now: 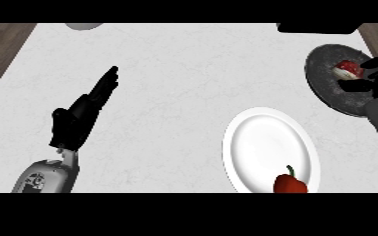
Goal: Pick the cupcake from the plate and place it in the pan
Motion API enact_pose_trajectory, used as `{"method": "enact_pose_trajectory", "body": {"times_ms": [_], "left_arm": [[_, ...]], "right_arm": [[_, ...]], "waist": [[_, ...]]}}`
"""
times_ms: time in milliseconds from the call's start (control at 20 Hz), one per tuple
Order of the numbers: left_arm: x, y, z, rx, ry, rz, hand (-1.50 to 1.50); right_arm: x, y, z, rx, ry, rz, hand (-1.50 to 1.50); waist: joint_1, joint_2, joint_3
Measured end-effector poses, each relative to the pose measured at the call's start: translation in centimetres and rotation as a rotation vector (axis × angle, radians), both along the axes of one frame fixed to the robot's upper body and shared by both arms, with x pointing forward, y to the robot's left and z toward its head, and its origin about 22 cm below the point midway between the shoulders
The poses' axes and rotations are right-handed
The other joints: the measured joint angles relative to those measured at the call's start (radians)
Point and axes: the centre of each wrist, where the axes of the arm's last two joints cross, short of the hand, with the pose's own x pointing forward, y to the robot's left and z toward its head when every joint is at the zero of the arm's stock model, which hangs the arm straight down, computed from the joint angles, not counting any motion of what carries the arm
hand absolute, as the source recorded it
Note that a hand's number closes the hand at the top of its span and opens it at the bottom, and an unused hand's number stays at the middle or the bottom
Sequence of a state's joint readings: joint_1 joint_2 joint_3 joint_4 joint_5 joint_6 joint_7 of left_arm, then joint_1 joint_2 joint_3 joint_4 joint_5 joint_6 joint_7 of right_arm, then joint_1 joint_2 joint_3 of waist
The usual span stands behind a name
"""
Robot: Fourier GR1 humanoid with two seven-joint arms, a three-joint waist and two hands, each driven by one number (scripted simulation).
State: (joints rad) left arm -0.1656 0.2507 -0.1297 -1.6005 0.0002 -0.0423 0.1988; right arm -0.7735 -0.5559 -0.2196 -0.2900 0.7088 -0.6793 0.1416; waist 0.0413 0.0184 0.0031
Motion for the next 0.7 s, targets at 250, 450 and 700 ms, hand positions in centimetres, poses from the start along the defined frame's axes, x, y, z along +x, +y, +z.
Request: {"method": "enact_pose_trajectory", "body": {"times_ms": [250,450,700], "left_arm": [[0.2,0.0,0.2,0.003,-0.005,-0.009,0.0],[0.2,-0.3,0.3,0.0,-0.003,-0.015,0.0],[0.2,0.5,0.1,0.001,-0.004,-0.01,0.0]], "right_arm": [[-0.6,-2.0,0.8,0.107,0.023,0.005,-1.5],[-0.7,-2.5,1.1,0.189,-0.085,0.029,-1.5],[-0.5,-2.6,1.7,0.291,-0.307,0.057,-1.5]], "waist": [[0.014,0.007,0.003],[0.017,0.01,0.005],[0.012,0.009,0.006]]}}
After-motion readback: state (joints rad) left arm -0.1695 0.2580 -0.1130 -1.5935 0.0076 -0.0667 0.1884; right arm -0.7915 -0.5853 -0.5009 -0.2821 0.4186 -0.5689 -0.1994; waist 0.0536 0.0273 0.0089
